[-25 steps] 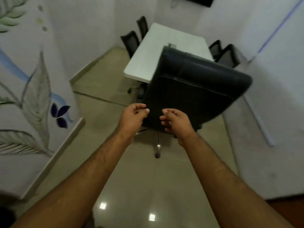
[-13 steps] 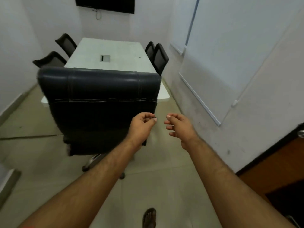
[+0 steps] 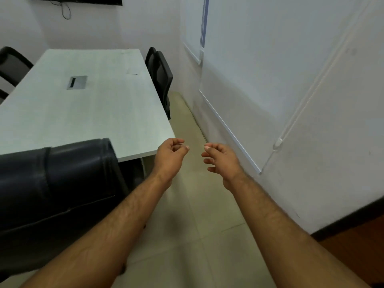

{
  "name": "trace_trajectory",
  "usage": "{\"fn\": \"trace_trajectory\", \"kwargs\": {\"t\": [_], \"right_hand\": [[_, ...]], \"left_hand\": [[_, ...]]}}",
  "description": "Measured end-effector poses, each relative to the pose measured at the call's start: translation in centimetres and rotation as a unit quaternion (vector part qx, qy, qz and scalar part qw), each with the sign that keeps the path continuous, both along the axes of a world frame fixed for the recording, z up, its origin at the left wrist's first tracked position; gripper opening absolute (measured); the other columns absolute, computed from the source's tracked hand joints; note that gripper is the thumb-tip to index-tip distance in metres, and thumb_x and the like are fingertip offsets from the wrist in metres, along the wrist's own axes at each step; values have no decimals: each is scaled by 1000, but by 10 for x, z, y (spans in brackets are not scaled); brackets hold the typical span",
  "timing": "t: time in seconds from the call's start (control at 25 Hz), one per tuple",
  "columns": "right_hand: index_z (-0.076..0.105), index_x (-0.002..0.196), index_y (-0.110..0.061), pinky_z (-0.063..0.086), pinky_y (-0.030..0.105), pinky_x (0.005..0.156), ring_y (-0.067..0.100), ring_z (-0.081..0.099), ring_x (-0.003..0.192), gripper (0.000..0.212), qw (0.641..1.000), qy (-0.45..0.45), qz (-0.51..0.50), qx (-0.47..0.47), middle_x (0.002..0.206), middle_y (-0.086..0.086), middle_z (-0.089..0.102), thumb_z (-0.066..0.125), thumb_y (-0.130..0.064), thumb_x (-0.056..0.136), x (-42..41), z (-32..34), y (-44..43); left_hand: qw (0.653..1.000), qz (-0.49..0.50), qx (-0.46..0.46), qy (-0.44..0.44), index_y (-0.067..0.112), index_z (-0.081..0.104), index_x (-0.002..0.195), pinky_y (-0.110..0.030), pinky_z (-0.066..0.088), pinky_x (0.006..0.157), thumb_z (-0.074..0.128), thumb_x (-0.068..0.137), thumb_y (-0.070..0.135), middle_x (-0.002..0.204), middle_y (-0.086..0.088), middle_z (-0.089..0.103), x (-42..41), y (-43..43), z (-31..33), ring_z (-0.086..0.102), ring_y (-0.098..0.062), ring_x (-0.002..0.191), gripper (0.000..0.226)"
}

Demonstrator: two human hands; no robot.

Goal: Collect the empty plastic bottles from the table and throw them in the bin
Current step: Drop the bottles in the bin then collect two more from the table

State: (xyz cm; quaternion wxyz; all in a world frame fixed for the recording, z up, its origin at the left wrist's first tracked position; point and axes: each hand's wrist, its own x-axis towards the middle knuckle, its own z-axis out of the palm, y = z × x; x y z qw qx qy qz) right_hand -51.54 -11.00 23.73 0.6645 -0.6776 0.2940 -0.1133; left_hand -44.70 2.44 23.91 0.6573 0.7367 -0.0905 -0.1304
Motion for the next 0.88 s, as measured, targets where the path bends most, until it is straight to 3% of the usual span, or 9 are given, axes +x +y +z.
{"fn": "trace_trajectory", "kwargs": {"t": [0.24, 0.4, 0.52, 0.72, 0.88], "right_hand": [[66, 102, -24, 50, 31, 70, 16, 64, 84, 10, 999, -10, 41, 4, 98, 1, 71, 60, -27, 95, 132, -31, -139], [66, 100, -22, 51, 30, 69, 15, 62, 81, 9, 994, -8, 104, 8, 91, 0, 70, 59, -25, 95, 232, -19, -223], [66, 99, -23, 50, 30, 70, 14, 60, 80, 9, 989, -9, 148, 13, 89, 0, 69, 57, -24, 97, 311, -2, -256], [65, 114, -14, 54, 28, 72, 14, 61, 84, 22, 973, -35, 227, -21, 100, 5, 69, 53, -25, 99, 454, 2, -300], [65, 115, -15, 54, 29, 74, 13, 63, 85, 22, 966, -35, 253, -24, 102, 5, 70, 55, -25, 98, 593, -10, -327]], "left_hand": [[997, 74, 12, 1, 18, 64, 121, -29, 54, 82, 64, 91, 25, 113, 1, 67, 119, -126, -33, 62, -11, 103, 30], [990, 139, -11, 20, 15, 64, 120, -24, 53, 77, 65, 90, 21, 110, -2, 70, 197, -201, -23, 65, -10, 98, 30], [981, 193, -22, 20, 15, 66, 117, -27, 54, 83, 65, 90, 18, 106, -1, 71, 261, -233, -9, 66, -11, 98, 28], [969, 244, -28, -10, 15, 64, 118, -16, 53, 73, 62, 93, 18, 99, 5, 68, 393, -277, -7, 66, -8, 93, 25], [961, 276, -28, -20, 17, 62, 120, -28, 55, 86, 62, 93, 21, 112, -1, 67, 524, -303, -23, 64, -16, 103, 28]]}}
